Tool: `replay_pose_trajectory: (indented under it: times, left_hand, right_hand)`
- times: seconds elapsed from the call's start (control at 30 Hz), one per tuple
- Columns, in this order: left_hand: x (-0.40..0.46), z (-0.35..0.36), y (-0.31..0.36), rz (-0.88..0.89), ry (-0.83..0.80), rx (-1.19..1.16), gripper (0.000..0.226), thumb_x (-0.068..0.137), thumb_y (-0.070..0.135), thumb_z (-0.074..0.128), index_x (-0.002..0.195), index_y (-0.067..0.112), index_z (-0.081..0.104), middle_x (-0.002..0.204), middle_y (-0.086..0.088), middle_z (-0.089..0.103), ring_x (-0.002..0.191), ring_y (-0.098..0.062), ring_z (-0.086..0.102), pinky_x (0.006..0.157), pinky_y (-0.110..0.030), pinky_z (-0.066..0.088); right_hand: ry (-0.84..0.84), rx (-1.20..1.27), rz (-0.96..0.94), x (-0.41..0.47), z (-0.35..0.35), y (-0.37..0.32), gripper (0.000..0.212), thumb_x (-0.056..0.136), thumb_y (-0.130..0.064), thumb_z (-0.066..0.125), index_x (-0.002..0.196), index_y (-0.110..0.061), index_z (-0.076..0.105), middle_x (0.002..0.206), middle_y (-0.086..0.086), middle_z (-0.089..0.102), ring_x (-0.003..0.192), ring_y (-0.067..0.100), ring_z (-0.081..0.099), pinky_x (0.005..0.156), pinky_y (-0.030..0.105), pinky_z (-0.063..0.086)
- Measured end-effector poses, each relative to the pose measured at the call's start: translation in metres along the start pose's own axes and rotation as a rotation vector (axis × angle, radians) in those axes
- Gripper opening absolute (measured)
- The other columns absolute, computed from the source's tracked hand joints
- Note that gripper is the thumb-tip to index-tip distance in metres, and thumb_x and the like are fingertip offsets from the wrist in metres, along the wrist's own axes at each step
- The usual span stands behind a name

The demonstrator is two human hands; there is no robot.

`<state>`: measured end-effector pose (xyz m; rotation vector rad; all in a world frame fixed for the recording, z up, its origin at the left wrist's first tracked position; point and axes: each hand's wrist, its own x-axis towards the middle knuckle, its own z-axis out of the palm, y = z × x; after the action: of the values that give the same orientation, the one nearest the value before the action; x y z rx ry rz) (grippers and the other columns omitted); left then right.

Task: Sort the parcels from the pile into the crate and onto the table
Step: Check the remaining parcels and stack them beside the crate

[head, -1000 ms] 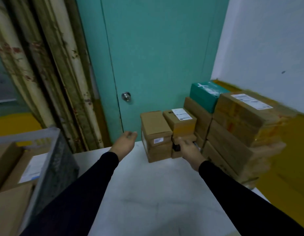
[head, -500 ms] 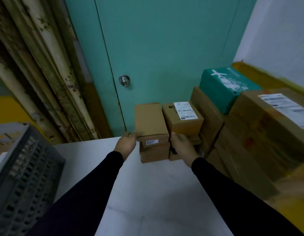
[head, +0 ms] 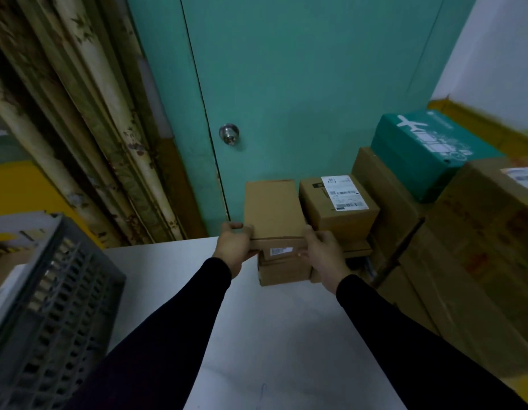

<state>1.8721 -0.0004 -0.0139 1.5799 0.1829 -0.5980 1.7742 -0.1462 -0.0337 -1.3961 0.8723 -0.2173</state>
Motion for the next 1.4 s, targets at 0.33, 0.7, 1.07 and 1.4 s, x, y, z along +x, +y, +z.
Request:
replay_pose_trajectory:
  times: [0.33,0.7,1.07,1.4]
  left_hand:
    - [-0.054,-0.090,0.042,0.144,-0.151,-0.022,0.040,0.105,0.010,0.048,0.142,0.025,0.050,0.121,-0.001,0.051,0.100,-0.020,0.058,0.080,-0.038,0.059]
    - [-0.111,-0.183,0.001,0.220,-0.226,0.074,0.039,0.090,0.036,0.074,0.118,0.012,0.062,0.118,-0.011,0.065,0.103,-0.024,0.069,0.085,-0.027,0.059]
    - [-0.130,-0.199,-0.028,0.264,-0.111,0.015,0.020,0.093,0.019,0.073,0.107,0.006,0.065,0.109,-0.015,0.061,0.095,-0.026,0.066,0.075,-0.021,0.059]
    - [-0.130,-0.193,-0.038,0.333,-0.065,0.076,0.028,0.091,0.021,0.075,0.113,0.006,0.066,0.119,-0.018,0.062,0.097,-0.029,0.070,0.079,-0.023,0.060]
  right_hand:
    - [-0.348,0.185,-0.142,-0.067,0.040,-0.050,0.022,0.107,-0.026,0.050,0.126,-0.035,0.056,0.122,0.008,0.057,0.085,0.026,0.064,0.069,0.032,0.050]
    - [-0.484,0.157,-0.063,-0.152,0.107,-0.007,0.027,0.094,-0.023,0.070,0.115,-0.019,0.053,0.083,0.008,0.062,0.069,0.019,0.066,0.065,0.026,0.057]
    - [-0.459,0.228,-0.038,-0.178,0.121,0.013,0.026,0.094,-0.017,0.072,0.114,-0.018,0.055,0.107,0.023,0.066,0.097,0.030,0.069,0.069,0.026,0.061]
    - [-0.510,0.241,-0.033,-0.169,0.111,0.022,0.030,0.096,-0.016,0.069,0.121,-0.017,0.053,0.123,0.020,0.063,0.099,0.029,0.070,0.082,0.029,0.061]
